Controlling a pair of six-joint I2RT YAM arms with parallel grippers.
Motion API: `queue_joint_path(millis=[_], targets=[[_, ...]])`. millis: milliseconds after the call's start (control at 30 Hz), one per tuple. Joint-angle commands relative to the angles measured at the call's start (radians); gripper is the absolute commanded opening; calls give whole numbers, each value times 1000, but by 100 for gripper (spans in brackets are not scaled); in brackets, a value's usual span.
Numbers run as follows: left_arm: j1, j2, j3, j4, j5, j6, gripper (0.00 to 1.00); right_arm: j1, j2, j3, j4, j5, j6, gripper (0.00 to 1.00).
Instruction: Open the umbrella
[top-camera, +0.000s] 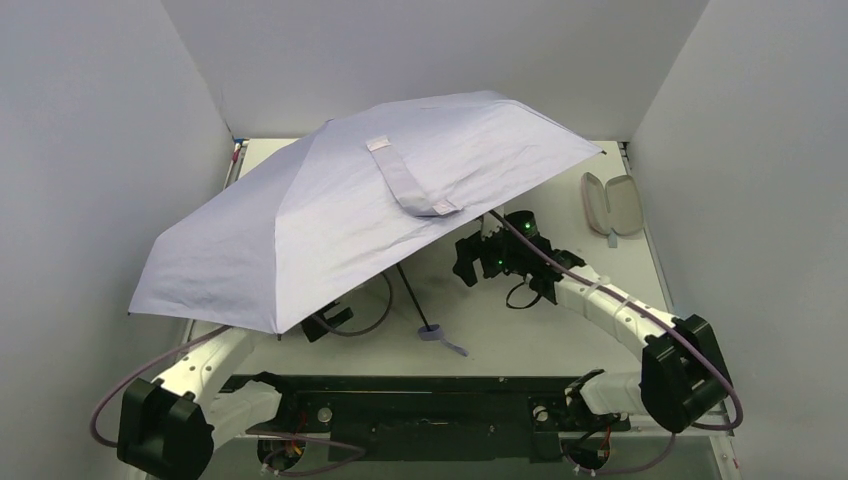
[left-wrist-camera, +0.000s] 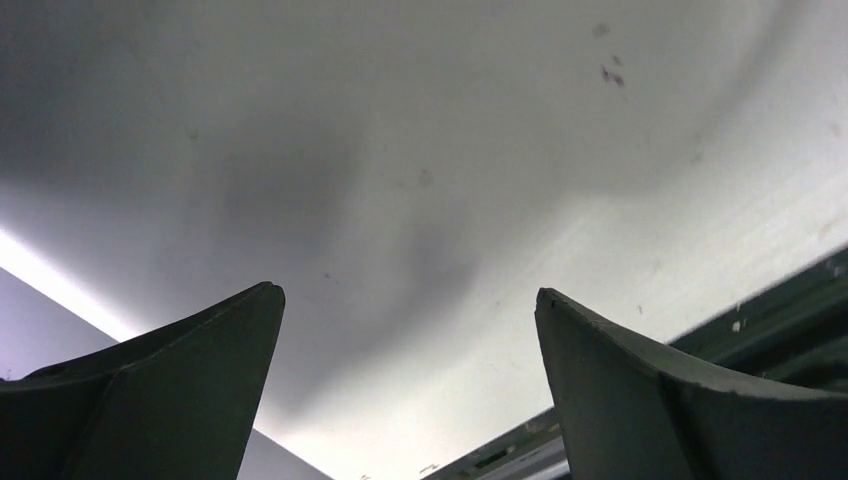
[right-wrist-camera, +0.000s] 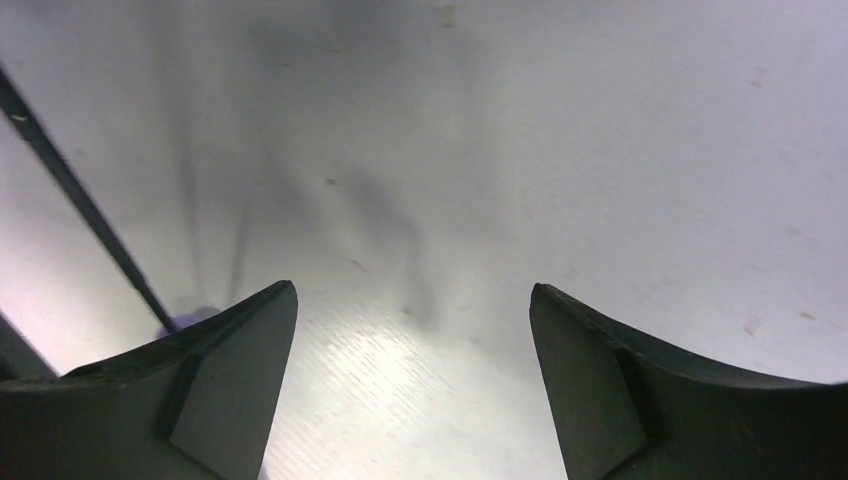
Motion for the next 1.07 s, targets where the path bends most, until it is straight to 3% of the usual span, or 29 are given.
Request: queue_joint_path(millis=[0,367,700,1033], targets=[[-2,51,79,144,-35,-172,97,-73,-82,-29,-43,11,-127,82],[0,-107,-143,476,-284,-249,97,-228,-292,-75,-256,106,-355,82],[120,-221,-178,515,-315,-274,97,-338,-395,-195,-175,153,-389,83],[152,-202,-156,570,-318,-270,97,-386,-478,-232,-187,136,-384,83]])
